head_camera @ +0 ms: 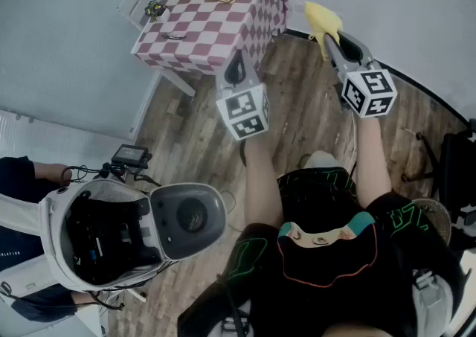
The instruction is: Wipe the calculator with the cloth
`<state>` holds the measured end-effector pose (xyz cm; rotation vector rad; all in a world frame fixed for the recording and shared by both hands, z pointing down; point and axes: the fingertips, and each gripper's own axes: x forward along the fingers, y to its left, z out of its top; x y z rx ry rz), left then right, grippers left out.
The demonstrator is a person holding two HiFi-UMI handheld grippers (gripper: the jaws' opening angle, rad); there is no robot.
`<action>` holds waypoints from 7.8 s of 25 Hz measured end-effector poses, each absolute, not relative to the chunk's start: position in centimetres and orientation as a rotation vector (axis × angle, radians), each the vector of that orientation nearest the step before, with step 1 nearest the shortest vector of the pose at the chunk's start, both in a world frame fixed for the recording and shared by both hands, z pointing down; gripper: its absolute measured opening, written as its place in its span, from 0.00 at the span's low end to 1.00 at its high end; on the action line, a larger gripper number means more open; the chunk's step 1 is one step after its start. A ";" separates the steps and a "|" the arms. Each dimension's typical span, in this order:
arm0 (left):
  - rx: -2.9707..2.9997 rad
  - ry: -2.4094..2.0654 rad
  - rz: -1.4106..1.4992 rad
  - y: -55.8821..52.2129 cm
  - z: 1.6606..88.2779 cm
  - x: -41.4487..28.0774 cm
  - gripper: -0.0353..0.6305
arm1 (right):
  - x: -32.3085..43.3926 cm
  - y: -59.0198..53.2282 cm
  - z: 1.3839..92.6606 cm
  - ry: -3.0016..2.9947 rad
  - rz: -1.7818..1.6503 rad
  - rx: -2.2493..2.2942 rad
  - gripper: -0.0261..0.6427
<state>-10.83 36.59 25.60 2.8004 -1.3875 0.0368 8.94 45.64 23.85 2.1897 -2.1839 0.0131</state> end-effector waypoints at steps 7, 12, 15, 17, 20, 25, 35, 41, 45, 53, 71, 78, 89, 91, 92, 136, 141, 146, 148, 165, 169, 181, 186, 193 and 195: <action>2.794 -1.348 0.046 34.2 27.3 -9.4 0.07 | 10.1 43.0 24.2 -2.156 0.005 2.216 0.14; 2.769 -1.356 0.067 31.2 28.8 -9.4 0.07 | 10.9 40.1 25.6 -2.146 0.053 2.221 0.14; 2.729 -1.381 0.092 29.1 29.9 -9.1 0.07 | 11.6 37.9 26.6 -2.163 0.079 2.201 0.14; 2.719 -1.383 0.110 27.7 30.6 -8.3 0.07 | 12.6 35.9 27.3 -2.171 0.103 2.193 0.14; 2.692 -1.394 0.160 24.6 32.2 -7.5 0.07 | 14.2 32.1 28.3 -2.179 0.144 2.195 0.14; 2.617 -1.410 0.230 19.4 34.9 -5.7 0.07 | 16.3 25.9 30.5 -2.204 0.228 2.149 0.14; 2.629 -1.369 0.345 9.1 36.3 0.9 0.07 | 23.2 15.3 32.6 -2.206 0.336 2.194 0.14; 2.658 -1.410 0.299 4.0 33.9 3.5 0.07 | 26.4 9.8 30.3 -2.253 0.277 2.194 0.14; 2.645 -1.459 0.276 1.7 33.1 3.5 0.07 | 27.1 6.9 29.0 -2.293 0.234 2.171 0.14; 2.546 -1.580 0.288 -2.7 34.1 -0.5 0.07 | 26.6 1.1 28.9 -2.370 0.254 2.130 0.14; 2.326 -1.532 0.338 -18.6 43.1 -0.4 0.07 | 27.3 -16.8 33.3 -2.321 0.361 1.992 0.14; 2.235 -1.513 0.345 -21.5 45.8 -1.9 0.07 | 22.0 -23.7 35.4 -2.345 0.348 1.735 0.14; 2.120 -1.529 0.345 -23.6 50.1 -4.6 0.07 | 9.9 -29.6 41.0 -2.469 0.261 1.124 0.14; 2.107 -1.533 0.348 -23.6 50.5 -4.8 0.07 | 8.1 -29.5 42.1 -2.479 0.222 0.990 0.14; 2.103 -1.537 0.348 -23.6 50.7 -4.9 0.07 | 7.3 -29.4 42.7 -2.478 0.196 0.926 0.14; 1.727 -1.938 0.243 -15.5 50.5 -1.9 0.07 | 5.5 -18.8 52.2 -2.152 -0.493 -0.260 0.14; 1.707 -1.975 0.224 -14.7 50.2 -1.5 0.07 | 6.5 -16.7 52.3 -2.147 -0.510 -0.303 0.14; 1.681 -2.015 0.206 -13.9 49.8 -1.3 0.07 | 7.2 -14.9 52.5 -2.144 -0.534 -0.348 0.14; 1.671 -2.031 0.199 -13.6 49.6 -1.3 0.07 | 7.5 -14.4 52.5 -2.140 -0.538 -0.356 0.14; 1.664 -2.235 0.185 -13.2 44.0 -2.5 0.07 | 8.2 -13.8 47.8 -2.371 -0.303 -0.362 0.14; 1.696 -2.271 0.183 -14.4 42.0 -3.5 0.07 | 8.0 -17.2 44.7 -2.525 -0.185 -0.185 0.14; 1.769 -2.427 0.094 -20.5 32.5 -5.8 0.07 | 10.2 -29.7 34.3 -2.841 0.110 0.551 0.14; 1.832 -2.459 0.081 -21.9 29.7 -5.1 0.07 | 12.4 -32.5 31.5 -2.868 0.184 0.809 0.14; 1.931 -2.455 0.135 -22.7 28.1 -3.8 0.07 | 14.7 -33.9 29.8 -2.886 0.171 0.945 0.14; 1.949 -2.450 0.134 -23.0 27.9 -3.5 0.07 | 15.1 -34.3 29.3 -2.891 0.155 0.979 0.14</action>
